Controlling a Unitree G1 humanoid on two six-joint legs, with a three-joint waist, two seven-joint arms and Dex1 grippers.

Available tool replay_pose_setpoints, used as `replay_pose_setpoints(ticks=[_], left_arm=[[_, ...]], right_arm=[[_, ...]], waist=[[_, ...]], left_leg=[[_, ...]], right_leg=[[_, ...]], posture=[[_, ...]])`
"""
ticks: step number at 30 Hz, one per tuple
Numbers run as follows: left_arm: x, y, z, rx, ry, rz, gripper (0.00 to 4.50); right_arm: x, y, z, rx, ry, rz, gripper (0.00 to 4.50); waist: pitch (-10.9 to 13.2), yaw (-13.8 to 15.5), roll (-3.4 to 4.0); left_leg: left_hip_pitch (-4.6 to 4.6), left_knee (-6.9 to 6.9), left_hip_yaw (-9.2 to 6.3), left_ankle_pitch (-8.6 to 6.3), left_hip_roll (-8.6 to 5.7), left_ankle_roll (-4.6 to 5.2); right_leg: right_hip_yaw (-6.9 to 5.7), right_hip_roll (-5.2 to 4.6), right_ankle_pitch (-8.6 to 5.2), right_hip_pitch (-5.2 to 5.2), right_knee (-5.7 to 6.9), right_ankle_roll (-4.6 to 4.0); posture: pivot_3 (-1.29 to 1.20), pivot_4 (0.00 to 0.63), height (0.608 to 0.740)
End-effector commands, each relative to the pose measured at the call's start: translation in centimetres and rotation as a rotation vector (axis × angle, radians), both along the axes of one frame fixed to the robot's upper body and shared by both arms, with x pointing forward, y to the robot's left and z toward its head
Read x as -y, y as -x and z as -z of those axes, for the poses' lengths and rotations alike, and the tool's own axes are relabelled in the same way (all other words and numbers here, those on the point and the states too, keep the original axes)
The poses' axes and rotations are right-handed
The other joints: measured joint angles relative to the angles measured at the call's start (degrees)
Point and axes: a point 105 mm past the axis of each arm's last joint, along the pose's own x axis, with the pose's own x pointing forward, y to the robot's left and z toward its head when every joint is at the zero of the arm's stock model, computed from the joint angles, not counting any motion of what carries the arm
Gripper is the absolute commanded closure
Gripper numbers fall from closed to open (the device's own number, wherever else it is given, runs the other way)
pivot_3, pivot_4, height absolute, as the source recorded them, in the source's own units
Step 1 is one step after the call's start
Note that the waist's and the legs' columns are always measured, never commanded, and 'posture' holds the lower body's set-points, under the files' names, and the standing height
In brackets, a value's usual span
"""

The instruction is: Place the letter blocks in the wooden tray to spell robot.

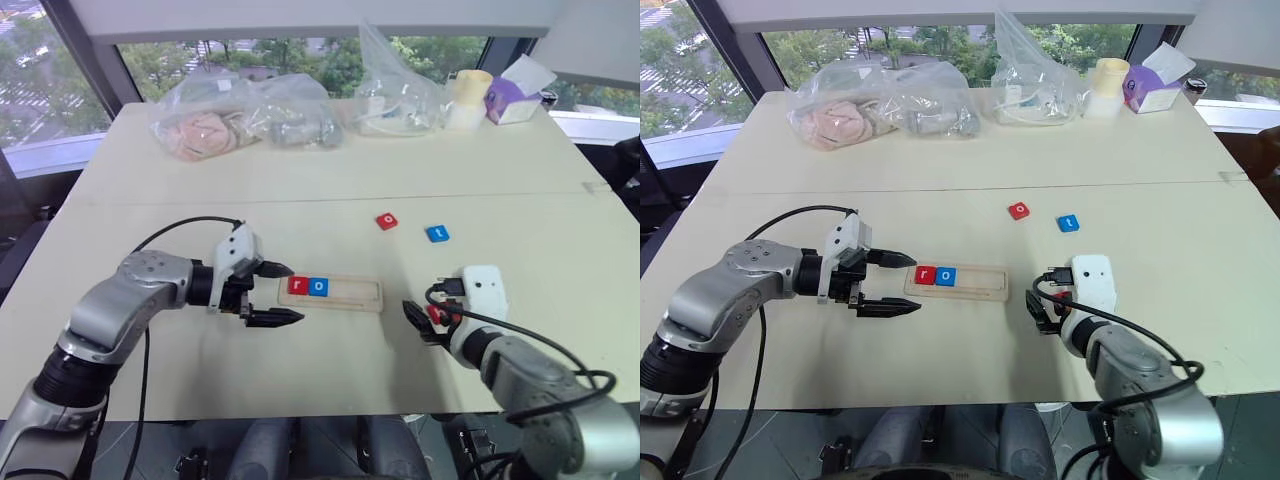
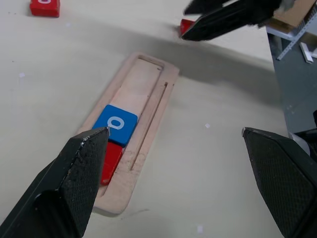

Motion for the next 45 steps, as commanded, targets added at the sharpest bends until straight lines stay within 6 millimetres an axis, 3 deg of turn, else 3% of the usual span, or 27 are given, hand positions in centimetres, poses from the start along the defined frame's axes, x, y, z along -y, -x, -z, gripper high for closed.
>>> replay_pose_setpoints(ticks=[1, 6, 10, 17, 30, 34, 37, 42, 45], left_arm=[[0.6, 0.2, -2.1, 0.044, 0.056, 0.055, 0.0], [0.8, 1.7, -3.0, 0.053, 0.018, 0.161, 0.0], [0.4, 1.2, -3.3, 0.072, 0.007, 0.145, 0.0], [0.5, 1.3, -3.4, 0.063, 0.02, 0.12, 0.0], [0.1, 1.4, -2.8, 0.061, 0.009, 0.068, 0.0], [0.2, 1.7, -2.5, 0.053, 0.014, 0.06, 0.0], [0.2, 2.0, -2.2, 0.046, 0.011, 0.056, 0.0], [0.2, 1.9, -2.2, 0.048, 0.018, 0.047, 0.0], [-0.2, 1.7, -2.1, 0.048, 0.007, 0.028, 0.0]], right_arm=[[1.1, -0.1, -2.9, 0.104, 0.011, -0.206, 0.13], [4.0, 2.0, -1.0, 0.048, 0.172, -0.494, 0.13], [7.8, 1.5, 1.1, 0.03, 0.381, -0.623, 0.13], [9.6, -1.1, 3.2, 0.076, 0.53, -0.787, 0.13], [7.4, -3.6, 4.3, 0.097, 0.46, -0.984, 0.13], [6.6, -3.4, 4.7, 0.077, 0.443, -1.043, 0.13], [6.4, -2.8, 5.4, 0.054, 0.424, -1.081, 0.93], [6.3, -2.8, 5.6, 0.042, 0.4, -1.096, 3.36], [5.8, -3.3, 4.4, 0.054, 0.353, -1.055, 3.36]], waist=[[0.0, 0.1, -0.08], [0.0, 0.9, -0.14], [0.1, 0.6, -0.16], [0.1, 0.2, -0.23], [0.1, -0.2, -0.27], [0.1, -0.1, -0.25], [0.1, 0.0, -0.26], [0.1, -0.1, -0.29], [0.1, -0.1, -0.29]], left_leg=[[0.0, 0.01, -0.01, 0.0, 0.0, 0.0], [-0.01, 0.03, -0.01, -0.17, -0.03, 0.25], [0.06, 0.13, 0.22, -0.24, -0.04, 0.34], [0.29, 0.28, 0.23, -0.31, 0.05, 0.2], [0.49, 0.21, 0.19, -0.24, 0.05, 0.3], [0.49, 0.2, 0.19, -0.24, 0.05, 0.3], [0.5, 0.14, 0.19, -0.24, 0.04, 0.3], [0.59, 0.18, 0.21, -0.25, 0.04, 0.28], [0.75, 0.18, 0.21, -0.33, 0.05, 0.16]], right_leg=[[-0.03, -0.01, -0.01, 0.04, -0.02, 0.02], [-0.23, -0.1, -0.09, 0.24, -0.18, 0.18], [-0.07, -0.13, -0.11, 0.32, -0.2, 0.24], [-0.08, -0.15, -0.15, 0.62, -0.22, 0.26], [-0.02, -0.1, -0.05, 0.73, -0.17, 0.09], [0.01, -0.09, -0.04, 0.72, -0.17, 0.08], [0.07, -0.09, -0.06, 0.71, -0.19, 0.1], [0.08, -0.08, -0.05, 0.79, -0.17, 0.09], [0.15, -0.09, -0.05, 0.95, -0.16, 0.08]], posture=[[0.0, 0.15, 0.74], [0.0, 0.15, 0.74], [0.0, 0.15, 0.74], [0.0, 0.15, 0.74], [0.0, 0.15, 0.74], [0.0, 0.15, 0.74], [0.0, 0.15, 0.74], [0.0, 0.15, 0.74], [0.0, 0.15, 0.74]])
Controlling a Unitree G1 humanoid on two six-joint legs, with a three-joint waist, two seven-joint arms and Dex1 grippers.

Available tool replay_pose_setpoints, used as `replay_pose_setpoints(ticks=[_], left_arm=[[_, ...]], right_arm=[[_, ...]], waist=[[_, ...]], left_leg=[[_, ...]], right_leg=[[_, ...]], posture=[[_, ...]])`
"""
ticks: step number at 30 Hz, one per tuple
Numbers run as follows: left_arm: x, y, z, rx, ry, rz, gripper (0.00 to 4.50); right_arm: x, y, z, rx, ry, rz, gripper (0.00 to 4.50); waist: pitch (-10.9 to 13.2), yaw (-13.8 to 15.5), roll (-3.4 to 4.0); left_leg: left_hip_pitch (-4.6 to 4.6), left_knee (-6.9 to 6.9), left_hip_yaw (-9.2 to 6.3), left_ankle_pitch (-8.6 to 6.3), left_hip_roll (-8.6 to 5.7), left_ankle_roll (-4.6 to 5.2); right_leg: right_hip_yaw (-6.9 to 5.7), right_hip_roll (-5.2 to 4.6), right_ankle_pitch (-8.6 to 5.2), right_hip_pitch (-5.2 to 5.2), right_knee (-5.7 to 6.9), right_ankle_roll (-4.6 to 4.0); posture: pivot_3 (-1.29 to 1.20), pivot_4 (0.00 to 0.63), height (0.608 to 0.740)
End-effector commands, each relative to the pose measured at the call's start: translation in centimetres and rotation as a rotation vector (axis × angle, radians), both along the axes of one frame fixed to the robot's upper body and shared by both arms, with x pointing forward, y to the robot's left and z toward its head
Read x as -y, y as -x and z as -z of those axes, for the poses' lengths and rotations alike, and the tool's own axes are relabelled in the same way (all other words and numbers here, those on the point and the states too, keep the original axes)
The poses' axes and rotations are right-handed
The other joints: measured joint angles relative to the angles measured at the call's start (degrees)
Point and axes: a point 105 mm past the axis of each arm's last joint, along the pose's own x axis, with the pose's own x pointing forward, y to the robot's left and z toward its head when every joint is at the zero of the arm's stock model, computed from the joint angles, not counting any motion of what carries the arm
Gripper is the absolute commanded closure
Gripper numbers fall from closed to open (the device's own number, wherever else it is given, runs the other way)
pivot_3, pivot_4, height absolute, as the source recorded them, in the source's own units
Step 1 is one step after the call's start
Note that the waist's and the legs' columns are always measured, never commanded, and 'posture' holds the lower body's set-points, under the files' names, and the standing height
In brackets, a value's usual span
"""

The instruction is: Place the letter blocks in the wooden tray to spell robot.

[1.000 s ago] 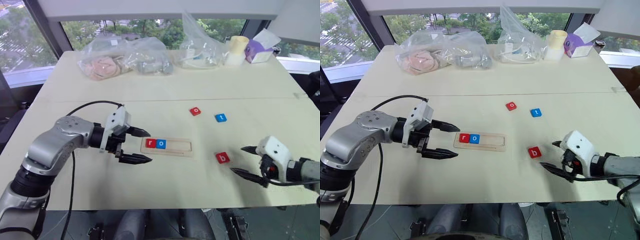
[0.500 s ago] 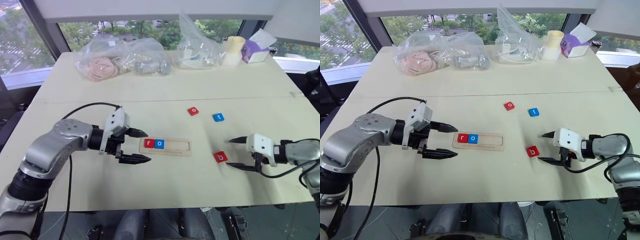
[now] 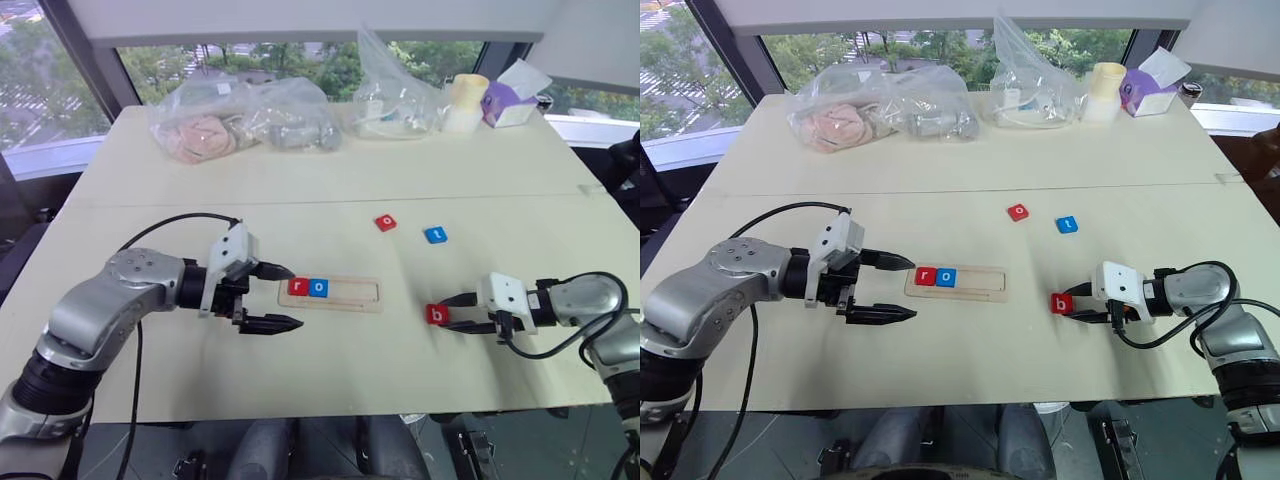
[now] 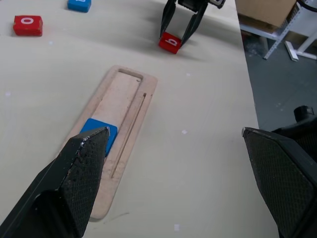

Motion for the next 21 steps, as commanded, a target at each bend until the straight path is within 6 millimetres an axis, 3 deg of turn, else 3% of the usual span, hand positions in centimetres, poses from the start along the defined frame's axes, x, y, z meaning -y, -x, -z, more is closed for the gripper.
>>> replay_pose_setpoints(ticks=[1, 3, 6, 9, 13, 18, 21], left_arm=[[-0.5, -0.1, -0.7, 0.032, -0.005, -0.016, 0.0], [-1.1, -0.3, -0.6, 0.031, -0.016, -0.036, 0.0], [-2.0, -0.7, -0.4, 0.02, -0.035, -0.063, 0.0], [-4.2, -1.4, 1.4, 0.003, -0.124, -0.116, 0.0], [-5.8, -2.0, 1.8, 0.017, -0.168, -0.139, 0.0], [-6.1, -2.6, 1.2, 0.038, -0.147, -0.176, 0.0], [-5.8, -2.9, 1.1, 0.046, -0.141, -0.185, 0.0]], right_arm=[[-1.0, -0.3, -0.7, -0.033, -0.06, 0.036, 3.36], [-2.2, -1.2, -2.5, -0.072, -0.18, 0.128, 3.36], [-3.7, -1.8, -3.8, -0.079, -0.213, 0.173, 3.36], [-6.0, -2.3, -5.0, -0.129, -0.22, 0.23, 3.36], [-8.4, -1.8, -5.7, -0.093, -0.126, 0.18, 3.36], [-11.7, -3.2, -5.9, 0.007, -0.09, 0.129, 3.36], [-12.6, -4.3, -5.5, 0.025, -0.086, 0.14, 3.36]], waist=[[0.0, 0.0, 0.0], [0.0, -0.1, 0.01], [0.0, 0.0, 0.09], [0.0, 0.1, 0.11], [0.0, 0.4, 0.1], [0.0, 1.1, 0.08], [0.0, 1.3, 0.08]], left_leg=[[0.0, -0.01, 0.0, 0.0, 0.0, -0.01], [0.0, -0.03, 0.0, 0.0, 0.01, 0.0], [-0.11, -0.09, 0.03, 0.08, 0.02, 0.13], [-0.24, -0.1, 0.03, 0.08, 0.0, 0.13], [-0.71, -0.06, 0.04, 0.08, -0.01, 0.12], [-0.93, -0.06, 0.13, 0.09, -0.1, 0.12], [-0.92, -0.07, 0.13, 0.09, -0.09, 0.12]], right_leg=[[0.01, -0.01, 0.0, 0.0, 0.0, -0.01], [0.05, -0.01, 0.0, -0.06, 0.01, -0.01], [0.16, -0.01, 0.0, -0.3, 0.11, -0.03], [0.16, 0.0, 0.0, -0.4, 0.08, -0.02], [0.17, -0.01, 0.01, -0.89, 0.1, -0.03], [0.15, -0.06, 0.03, -1.1, 0.06, 0.01], [0.15, -0.04, 0.03, -1.11, 0.09, 0.02]], posture=[[0.0, 0.15, 0.74], [0.0, 0.15, 0.74], [0.0, 0.15, 0.74], [0.0, 0.15, 0.74], [0.0, 0.15, 0.74], [0.0, 0.15, 0.74], [0.0, 0.15, 0.74]])
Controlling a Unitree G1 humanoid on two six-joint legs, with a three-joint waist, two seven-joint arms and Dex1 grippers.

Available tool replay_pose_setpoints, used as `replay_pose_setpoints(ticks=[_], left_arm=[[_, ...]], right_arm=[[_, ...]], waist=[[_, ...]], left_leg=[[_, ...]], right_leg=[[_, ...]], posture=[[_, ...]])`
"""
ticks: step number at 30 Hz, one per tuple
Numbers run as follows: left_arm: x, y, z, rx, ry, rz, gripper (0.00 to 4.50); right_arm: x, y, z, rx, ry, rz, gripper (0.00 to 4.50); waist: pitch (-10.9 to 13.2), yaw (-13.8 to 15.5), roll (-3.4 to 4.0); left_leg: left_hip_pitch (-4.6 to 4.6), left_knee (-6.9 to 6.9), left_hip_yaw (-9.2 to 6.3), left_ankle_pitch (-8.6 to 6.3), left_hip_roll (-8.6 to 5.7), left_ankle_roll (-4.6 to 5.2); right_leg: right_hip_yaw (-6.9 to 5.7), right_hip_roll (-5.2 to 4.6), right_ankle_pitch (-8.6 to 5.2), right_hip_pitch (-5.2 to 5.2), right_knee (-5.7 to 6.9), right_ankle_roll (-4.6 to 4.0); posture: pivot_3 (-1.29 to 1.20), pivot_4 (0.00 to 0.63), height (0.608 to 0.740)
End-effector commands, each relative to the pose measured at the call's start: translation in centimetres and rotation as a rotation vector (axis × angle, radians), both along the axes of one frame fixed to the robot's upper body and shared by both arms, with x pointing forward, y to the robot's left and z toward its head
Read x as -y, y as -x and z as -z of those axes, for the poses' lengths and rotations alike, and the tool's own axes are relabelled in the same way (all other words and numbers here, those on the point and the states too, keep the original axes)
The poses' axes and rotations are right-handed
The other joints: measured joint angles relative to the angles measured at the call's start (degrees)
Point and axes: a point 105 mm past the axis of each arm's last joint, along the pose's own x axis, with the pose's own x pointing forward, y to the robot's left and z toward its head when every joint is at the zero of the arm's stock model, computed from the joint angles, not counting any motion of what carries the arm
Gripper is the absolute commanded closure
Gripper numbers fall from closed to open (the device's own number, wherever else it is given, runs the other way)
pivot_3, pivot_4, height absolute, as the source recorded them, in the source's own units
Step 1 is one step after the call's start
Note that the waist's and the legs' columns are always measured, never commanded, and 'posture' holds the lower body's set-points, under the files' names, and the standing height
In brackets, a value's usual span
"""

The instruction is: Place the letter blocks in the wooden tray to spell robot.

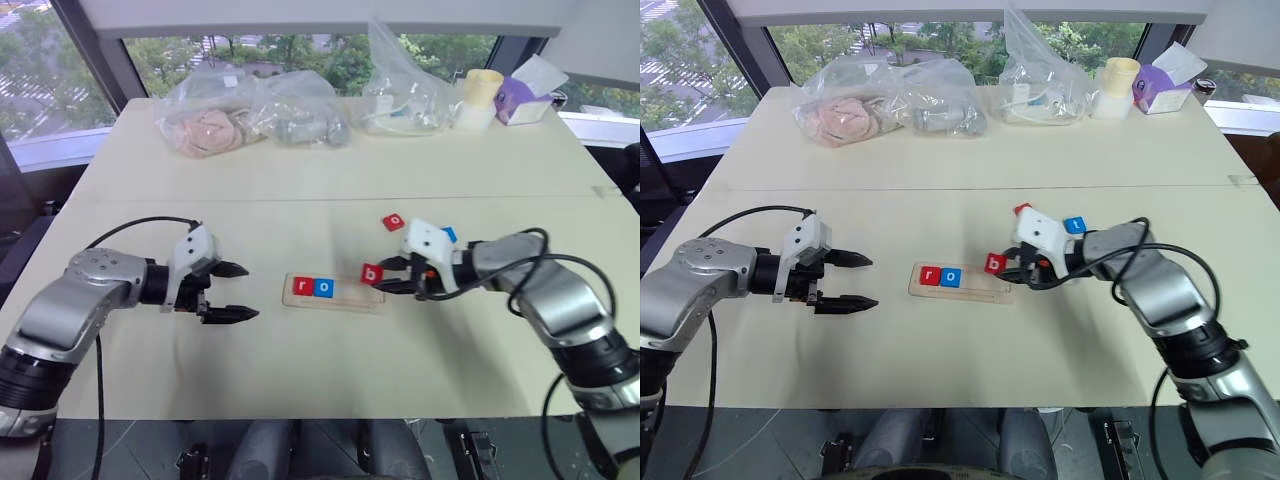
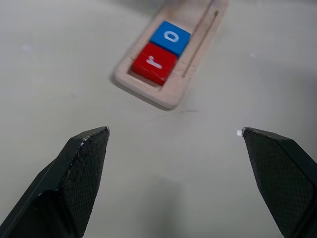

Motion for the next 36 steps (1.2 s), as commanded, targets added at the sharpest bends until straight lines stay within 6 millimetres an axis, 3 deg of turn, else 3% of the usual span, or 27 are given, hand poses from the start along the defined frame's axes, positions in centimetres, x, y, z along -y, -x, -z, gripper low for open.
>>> replay_pose_setpoints(ticks=[1, 12, 28, 36], left_arm=[[0.5, -0.4, -1.2, 0.057, 0.022, -0.004, 0.0], [2.0, 0.6, -2.4, 0.082, 0.063, 0.01, 0.0], [2.0, 0.6, -1.7, 0.1, 0.041, -0.004, 0.0], [2.1, 0.5, -1.5, 0.104, 0.044, 0.002, 0.0]], right_arm=[[-0.6, -0.9, 0.0, 0.048, 0.026, -0.005, 3.36], [-2.0, -1.1, 0.6, 0.003, 0.051, -0.076, 3.36], [-3.4, 0.3, 2.7, -0.011, 0.081, -0.108, 3.36], [-4.5, 0.2, 2.6, 0.01, 0.054, -0.104, 3.36]], waist=[[0.0, 0.3, 0.0], [0.0, -0.2, -0.02], [0.0, -0.2, -0.02], [0.0, -0.3, -0.02]], left_leg=[[0.0, -0.01, 0.0, 0.01, 0.0, 0.0], [0.03, 0.02, 0.0, 0.04, 0.0, -0.02], [0.04, 0.05, 0.0, 0.06, 0.0, -0.04], [0.06, 0.05, 0.0, 0.08, 0.0, -0.06]], right_leg=[[0.0, 0.01, 0.0, -0.01, 0.01, 0.0], [-0.01, 0.07, 0.13, 0.0, 0.08, 0.22], [-0.01, 0.08, 0.14, 0.02, 0.09, 0.22], [-0.01, 0.09, 0.15, 0.02, 0.12, 0.21]], posture=[[0.0, 0.15, 0.74], [0.0, 0.15, 0.74], [0.0, 0.15, 0.74], [0.0, 0.15, 0.74]])
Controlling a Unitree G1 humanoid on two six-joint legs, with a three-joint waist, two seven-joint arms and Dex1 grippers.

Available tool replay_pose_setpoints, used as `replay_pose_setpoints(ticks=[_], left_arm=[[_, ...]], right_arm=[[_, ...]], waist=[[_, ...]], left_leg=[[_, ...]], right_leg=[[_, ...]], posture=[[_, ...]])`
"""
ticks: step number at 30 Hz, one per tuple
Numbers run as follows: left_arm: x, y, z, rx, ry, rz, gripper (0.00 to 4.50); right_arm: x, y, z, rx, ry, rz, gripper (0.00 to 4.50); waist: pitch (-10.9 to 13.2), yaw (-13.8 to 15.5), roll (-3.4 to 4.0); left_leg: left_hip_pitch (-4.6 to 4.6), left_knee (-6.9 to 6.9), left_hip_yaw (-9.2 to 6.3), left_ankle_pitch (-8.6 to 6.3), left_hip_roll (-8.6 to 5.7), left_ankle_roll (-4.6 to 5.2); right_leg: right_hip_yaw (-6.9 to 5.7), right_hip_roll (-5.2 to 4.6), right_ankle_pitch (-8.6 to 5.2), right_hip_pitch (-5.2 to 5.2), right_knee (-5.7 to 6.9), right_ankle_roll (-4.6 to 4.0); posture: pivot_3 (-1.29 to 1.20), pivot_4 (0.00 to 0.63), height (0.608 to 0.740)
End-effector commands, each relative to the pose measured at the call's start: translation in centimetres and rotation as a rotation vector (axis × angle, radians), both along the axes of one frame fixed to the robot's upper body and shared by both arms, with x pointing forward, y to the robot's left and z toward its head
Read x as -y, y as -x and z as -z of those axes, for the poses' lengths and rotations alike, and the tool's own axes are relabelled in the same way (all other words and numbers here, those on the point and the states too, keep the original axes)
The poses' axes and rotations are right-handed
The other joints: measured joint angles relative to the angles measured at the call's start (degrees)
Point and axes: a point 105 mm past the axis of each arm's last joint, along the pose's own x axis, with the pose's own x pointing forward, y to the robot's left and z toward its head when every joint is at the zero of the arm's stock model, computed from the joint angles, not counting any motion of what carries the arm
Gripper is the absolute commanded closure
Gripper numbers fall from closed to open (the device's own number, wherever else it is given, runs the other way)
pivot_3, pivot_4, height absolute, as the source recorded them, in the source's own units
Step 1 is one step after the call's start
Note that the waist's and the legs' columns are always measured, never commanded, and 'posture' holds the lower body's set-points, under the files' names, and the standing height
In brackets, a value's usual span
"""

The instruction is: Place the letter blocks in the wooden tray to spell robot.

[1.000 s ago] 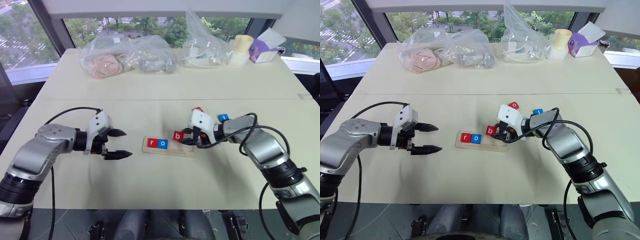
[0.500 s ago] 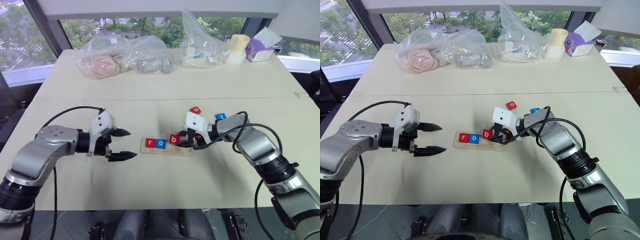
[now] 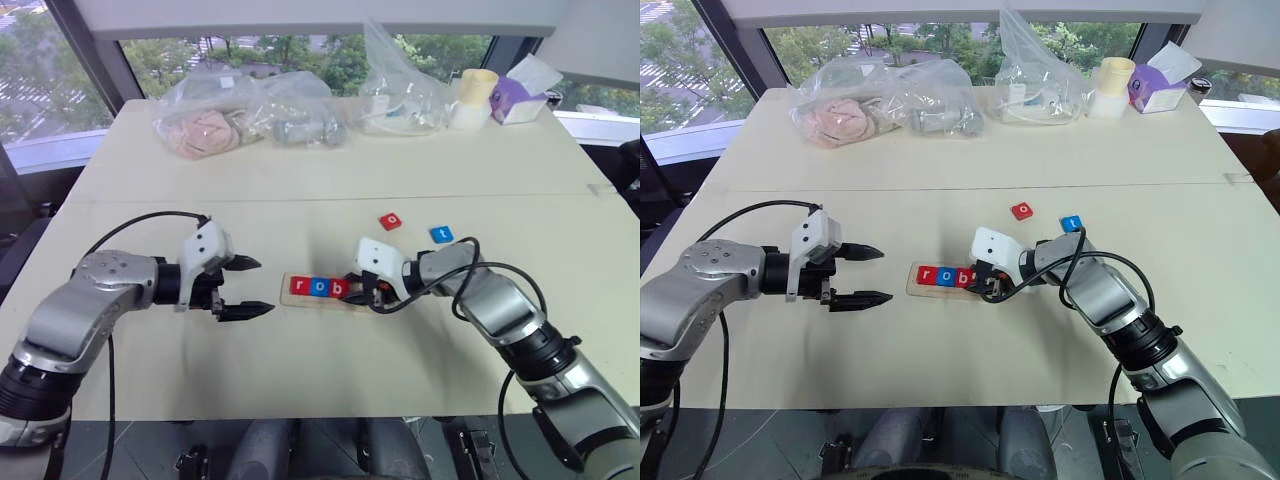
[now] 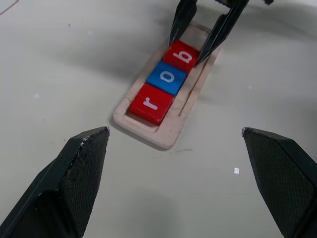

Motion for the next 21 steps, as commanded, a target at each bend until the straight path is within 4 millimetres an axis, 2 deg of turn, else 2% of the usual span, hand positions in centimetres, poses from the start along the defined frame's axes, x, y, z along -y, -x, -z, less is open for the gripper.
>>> replay_pose_setpoints(ticks=[1, 7, 9, 11, 13, 14, 17, 21], left_arm=[[0.1, -0.1, -0.5, 0.035, -0.002, 0.01, 0.0], [0.4, 0.2, -0.3, 0.038, -0.005, 0.012, 0.0], [0.5, 0.2, -0.3, 0.039, -0.003, 0.011, 0.0], [0.5, 0.2, -0.3, 0.038, -0.002, 0.01, 0.0], [0.5, 0.2, -0.3, 0.038, -0.004, 0.007, 0.0], [0.5, 0.2, -0.3, 0.038, -0.005, 0.006, 0.0], [0.5, 0.1, -0.3, 0.039, -0.004, 0.003, 0.0], [0.7, -0.1, -0.8, 0.048, 0.03, -0.002, 0.0]], right_arm=[[-0.7, 0.0, -0.8, 0.044, -0.009, -0.019, 3.36], [-0.9, -0.1, -0.6, 0.049, -0.002, -0.021, 3.36], [-0.9, -0.1, -0.5, 0.052, -0.001, -0.022, 2.3], [-0.9, -0.3, -0.7, 0.068, 0.0, -0.021, 1.42], [-1.1, -0.6, -1.6, 0.104, -0.016, -0.02, 0.31], [-1.4, -0.7, -2.4, 0.118, -0.039, -0.02, 0.05], [-2.4, -1.3, -5.2, 0.2, -0.112, -0.007, 0.05], [-1.6, -2.8, -8.3, 0.253, -0.218, 0.12, 0.05]], waist=[[0.0, 0.0, 0.0], [0.0, 0.0, 0.0], [0.0, 0.0, 0.0], [0.0, -0.1, 0.0], [0.0, -0.1, 0.0], [0.0, -0.2, 0.0], [0.0, -0.9, 0.0], [0.0, -0.9, -0.01]], left_leg=[[0.0, 0.0, 0.0, 0.0, 0.0, 0.0], [0.03, 0.0, 0.0, 0.0, 0.0, 0.0], [0.04, 0.01, 0.0, 0.0, 0.0, 0.0], [0.04, 0.01, 0.0, 0.0, 0.0, 0.0], [0.04, 0.01, 0.0, 0.0, 0.0, 0.0], [0.04, 0.01, 0.0, 0.01, 0.0, 0.0], [0.04, 0.01, -0.01, 0.01, 0.0, -0.01], [0.05, 0.0, -0.02, 0.03, 0.01, -0.03]], right_leg=[[0.0, 0.0, 0.0, 0.0, 0.0, 0.0], [0.0, 0.0, 0.0, 0.02, 0.0, 0.0], [0.0, 0.01, 0.0, 0.04, 0.01, 0.0], [0.0, 0.01, 0.01, 0.04, 0.01, 0.0], [0.0, 0.01, 0.01, 0.04, 0.01, 0.0], [0.0, 0.01, 0.01, 0.04, 0.01, 0.0], [0.0, 0.01, 0.01, 0.03, 0.03, 0.0], [0.02, 0.03, 0.02, 0.01, 0.09, 0.0]], posture=[[0.0, 0.15, 0.74], [0.0, 0.15, 0.74], [0.0, 0.15, 0.74], [0.0, 0.15, 0.74], [0.0, 0.15, 0.74], [0.0, 0.15, 0.74], [0.0, 0.15, 0.74], [0.0, 0.15, 0.74]])
